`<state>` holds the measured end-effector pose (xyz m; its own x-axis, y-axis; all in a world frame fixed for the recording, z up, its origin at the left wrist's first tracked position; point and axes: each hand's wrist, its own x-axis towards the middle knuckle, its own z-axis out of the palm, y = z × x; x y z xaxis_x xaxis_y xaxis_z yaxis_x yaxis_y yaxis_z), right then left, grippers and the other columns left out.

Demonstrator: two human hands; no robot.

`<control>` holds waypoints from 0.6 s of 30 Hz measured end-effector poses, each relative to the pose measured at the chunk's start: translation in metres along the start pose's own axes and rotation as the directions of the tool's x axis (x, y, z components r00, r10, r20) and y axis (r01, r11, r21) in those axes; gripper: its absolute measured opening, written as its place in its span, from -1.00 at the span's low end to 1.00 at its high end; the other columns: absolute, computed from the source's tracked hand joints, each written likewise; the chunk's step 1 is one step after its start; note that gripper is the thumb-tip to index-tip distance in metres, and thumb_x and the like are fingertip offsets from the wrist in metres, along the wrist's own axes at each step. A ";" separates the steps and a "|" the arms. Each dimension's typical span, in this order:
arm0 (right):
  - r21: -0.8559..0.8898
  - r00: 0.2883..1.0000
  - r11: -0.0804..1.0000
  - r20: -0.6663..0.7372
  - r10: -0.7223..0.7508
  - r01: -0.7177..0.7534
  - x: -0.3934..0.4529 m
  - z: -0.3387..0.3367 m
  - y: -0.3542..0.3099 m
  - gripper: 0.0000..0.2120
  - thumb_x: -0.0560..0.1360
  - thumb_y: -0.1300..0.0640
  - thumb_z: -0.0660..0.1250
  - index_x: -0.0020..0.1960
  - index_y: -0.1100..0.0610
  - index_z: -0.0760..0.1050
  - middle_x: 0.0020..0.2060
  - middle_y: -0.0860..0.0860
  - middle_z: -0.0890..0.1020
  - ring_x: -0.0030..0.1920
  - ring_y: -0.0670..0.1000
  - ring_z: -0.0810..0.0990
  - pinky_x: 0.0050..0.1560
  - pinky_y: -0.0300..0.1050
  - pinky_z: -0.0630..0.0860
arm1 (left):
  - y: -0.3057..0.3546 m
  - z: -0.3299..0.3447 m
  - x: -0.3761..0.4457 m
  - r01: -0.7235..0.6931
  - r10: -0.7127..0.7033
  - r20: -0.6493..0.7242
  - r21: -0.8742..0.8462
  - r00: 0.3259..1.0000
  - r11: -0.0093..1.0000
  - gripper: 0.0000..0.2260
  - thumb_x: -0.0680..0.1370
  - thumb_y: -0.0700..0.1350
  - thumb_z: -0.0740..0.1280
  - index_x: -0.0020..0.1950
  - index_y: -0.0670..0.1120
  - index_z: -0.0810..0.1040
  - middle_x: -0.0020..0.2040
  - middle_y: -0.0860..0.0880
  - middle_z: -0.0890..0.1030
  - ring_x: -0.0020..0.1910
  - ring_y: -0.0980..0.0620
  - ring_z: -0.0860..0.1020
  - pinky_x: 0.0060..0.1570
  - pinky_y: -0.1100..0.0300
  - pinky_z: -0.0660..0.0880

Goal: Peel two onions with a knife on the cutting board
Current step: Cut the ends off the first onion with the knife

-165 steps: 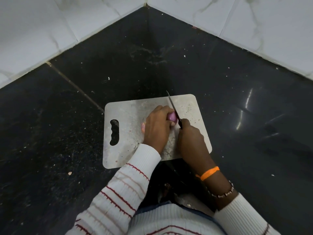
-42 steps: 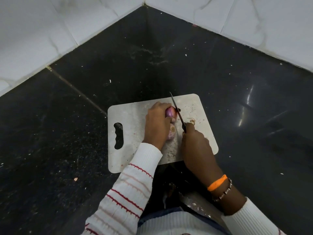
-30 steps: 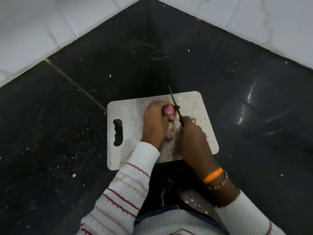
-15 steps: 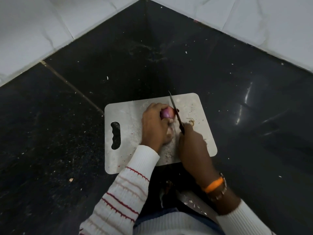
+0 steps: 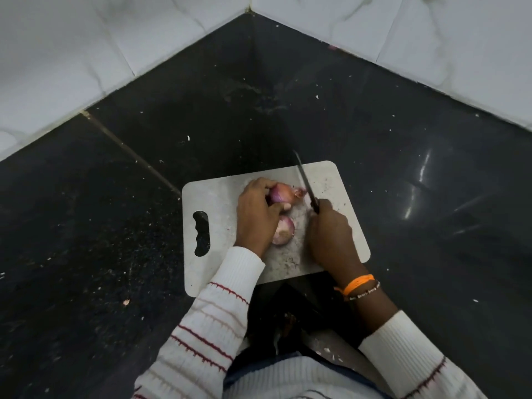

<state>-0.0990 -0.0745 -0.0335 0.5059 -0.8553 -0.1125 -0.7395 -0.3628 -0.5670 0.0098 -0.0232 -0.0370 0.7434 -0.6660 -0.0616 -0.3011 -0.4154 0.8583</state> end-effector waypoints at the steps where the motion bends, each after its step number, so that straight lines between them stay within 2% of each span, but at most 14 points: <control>1: 0.020 1.000 1.000 -0.010 0.003 -0.003 0.002 -0.003 0.002 -0.78 0.58 0.24 0.09 0.19 0.24 0.35 0.00 0.22 0.57 -0.01 0.23 0.53 -0.16 -0.08 0.32 | -0.001 0.000 -0.001 0.023 -0.023 0.013 -0.018 1.000 1.000 -0.68 0.41 -0.25 0.48 0.12 -0.05 0.52 0.11 -0.03 0.56 0.09 0.01 0.53 0.12 0.13 0.53; 5: 0.023 0.999 0.999 0.027 -0.034 0.034 0.010 -0.007 0.004 -0.78 0.59 0.20 0.11 0.19 0.25 0.36 0.02 0.20 0.56 -0.01 0.18 0.51 -0.17 -0.11 0.30 | 0.003 0.001 -0.002 0.066 -0.063 0.069 -0.037 0.996 0.997 -0.66 0.44 -0.23 0.46 0.11 -0.01 0.43 0.13 -0.02 0.53 0.09 0.01 0.52 0.10 0.13 0.54; 11: -0.042 0.997 0.997 0.048 -0.062 0.064 0.006 -0.005 0.008 -0.69 0.58 0.20 0.14 0.30 0.23 0.35 0.19 0.19 0.50 0.15 0.19 0.47 0.03 -0.05 0.38 | 0.005 0.001 -0.002 0.068 -0.064 0.103 -0.030 0.993 0.997 -0.61 0.48 -0.24 0.41 0.19 0.04 0.33 0.21 -0.04 0.48 0.16 -0.04 0.50 0.17 0.02 0.54; 13: -0.068 0.996 0.995 0.067 -0.065 0.069 0.006 -0.005 0.009 -0.70 0.57 0.21 0.13 0.29 0.23 0.35 0.19 0.19 0.49 0.15 0.19 0.47 0.07 -0.01 0.39 | 0.007 -0.002 -0.002 0.065 -0.060 0.102 -0.047 0.993 0.997 -0.61 0.50 -0.21 0.39 0.20 0.05 0.30 0.25 -0.05 0.47 0.19 -0.04 0.49 0.18 0.07 0.52; 16: -0.074 0.996 0.995 0.071 -0.055 0.061 0.006 -0.006 0.012 -0.76 0.59 0.22 0.08 0.20 0.26 0.38 0.12 0.21 0.49 0.06 0.19 0.48 -0.04 -0.04 0.36 | 0.010 -0.009 0.000 0.025 -0.024 0.146 -0.002 0.989 1.000 -0.69 0.55 -0.18 0.33 0.23 -0.01 0.31 0.26 -0.07 0.47 0.21 -0.03 0.48 0.09 0.25 0.44; 18: 0.036 0.999 0.999 0.039 -0.036 0.035 0.006 -0.009 0.013 -0.78 0.61 0.17 0.06 0.13 0.26 0.40 0.03 0.18 0.52 -0.04 0.14 0.49 -0.14 -0.07 0.35 | 0.011 -0.011 0.002 0.005 -0.015 0.186 0.059 0.982 0.998 -0.72 0.58 -0.18 0.28 0.27 -0.04 0.34 0.27 -0.08 0.47 0.22 -0.03 0.47 0.09 0.25 0.41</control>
<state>-0.1095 -0.0875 -0.0345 0.5492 -0.8265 -0.1236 -0.7052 -0.3789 -0.5993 0.0143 -0.0221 -0.0220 0.6240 -0.7630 -0.1683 -0.3324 -0.4542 0.8266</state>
